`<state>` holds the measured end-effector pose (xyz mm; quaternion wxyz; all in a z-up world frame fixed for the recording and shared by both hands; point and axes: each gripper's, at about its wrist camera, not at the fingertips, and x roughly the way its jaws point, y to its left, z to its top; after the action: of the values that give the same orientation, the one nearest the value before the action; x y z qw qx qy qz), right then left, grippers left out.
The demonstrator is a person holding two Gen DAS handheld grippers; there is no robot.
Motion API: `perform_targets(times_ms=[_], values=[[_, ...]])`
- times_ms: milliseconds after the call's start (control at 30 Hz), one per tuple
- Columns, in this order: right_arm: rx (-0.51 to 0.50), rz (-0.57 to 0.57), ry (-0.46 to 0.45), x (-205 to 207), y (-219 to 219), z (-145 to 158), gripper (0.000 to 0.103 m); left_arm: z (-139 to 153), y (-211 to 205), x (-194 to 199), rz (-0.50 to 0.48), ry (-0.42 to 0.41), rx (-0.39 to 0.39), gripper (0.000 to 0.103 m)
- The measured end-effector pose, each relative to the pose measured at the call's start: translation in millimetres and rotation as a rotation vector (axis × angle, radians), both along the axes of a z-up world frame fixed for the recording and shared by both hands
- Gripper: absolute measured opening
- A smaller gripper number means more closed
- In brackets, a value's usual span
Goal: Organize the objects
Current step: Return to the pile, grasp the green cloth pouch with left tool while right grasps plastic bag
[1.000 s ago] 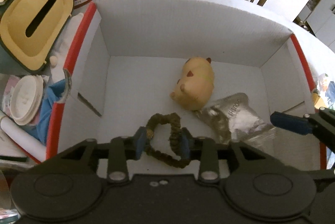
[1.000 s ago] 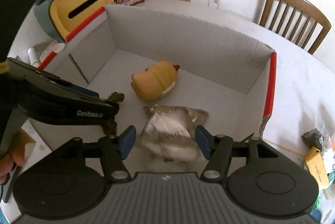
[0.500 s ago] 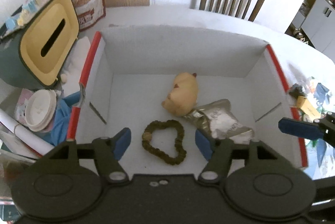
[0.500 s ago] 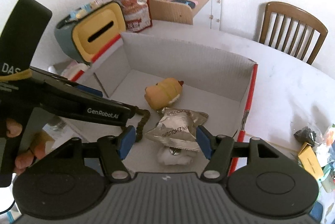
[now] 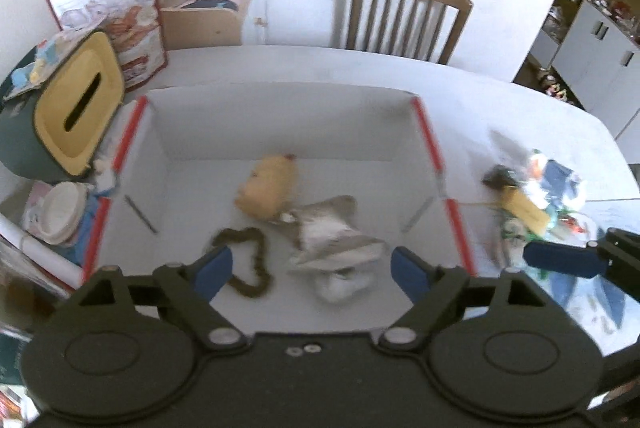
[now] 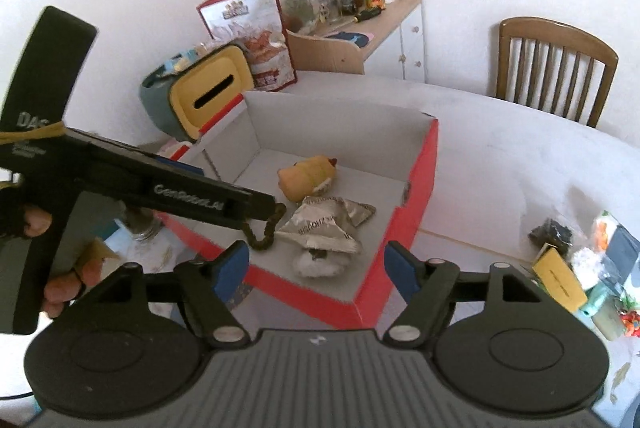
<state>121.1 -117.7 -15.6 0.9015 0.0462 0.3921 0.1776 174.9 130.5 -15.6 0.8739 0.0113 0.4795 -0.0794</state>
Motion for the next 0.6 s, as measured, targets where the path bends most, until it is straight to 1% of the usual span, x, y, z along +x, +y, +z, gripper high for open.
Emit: perform_targets(times_ms=[67, 133, 200, 400, 600], values=[[0.007, 0.0, -0.015, -9.3, -15.6, 3.2, 0.08, 1.7, -13.4, -5.5, -0.009, -0.006, -0.003, 0.093], [0.026, -0.005, -0.027, -19.0, -34.4, 6.4, 0.08, 3.3, -28.7, -10.3, -0.018, -0.013, -0.007, 0.097], [0.039, -0.009, -0.028, -26.0, -51.6, 8.1, 0.084, 4.9, -43.2, -15.3, -0.029, -0.017, -0.017, 0.1], [0.048, -0.04, -0.035, -45.8, -107.5, 8.3, 0.084, 3.3, -89.7, -25.3, -0.075, -0.029, -0.024, 0.103], [0.011, -0.105, -0.078, -59.1, -157.3, 1.8, 0.084, -2.8, -135.4, -31.9, -0.105, -0.018, -0.041, 0.103]])
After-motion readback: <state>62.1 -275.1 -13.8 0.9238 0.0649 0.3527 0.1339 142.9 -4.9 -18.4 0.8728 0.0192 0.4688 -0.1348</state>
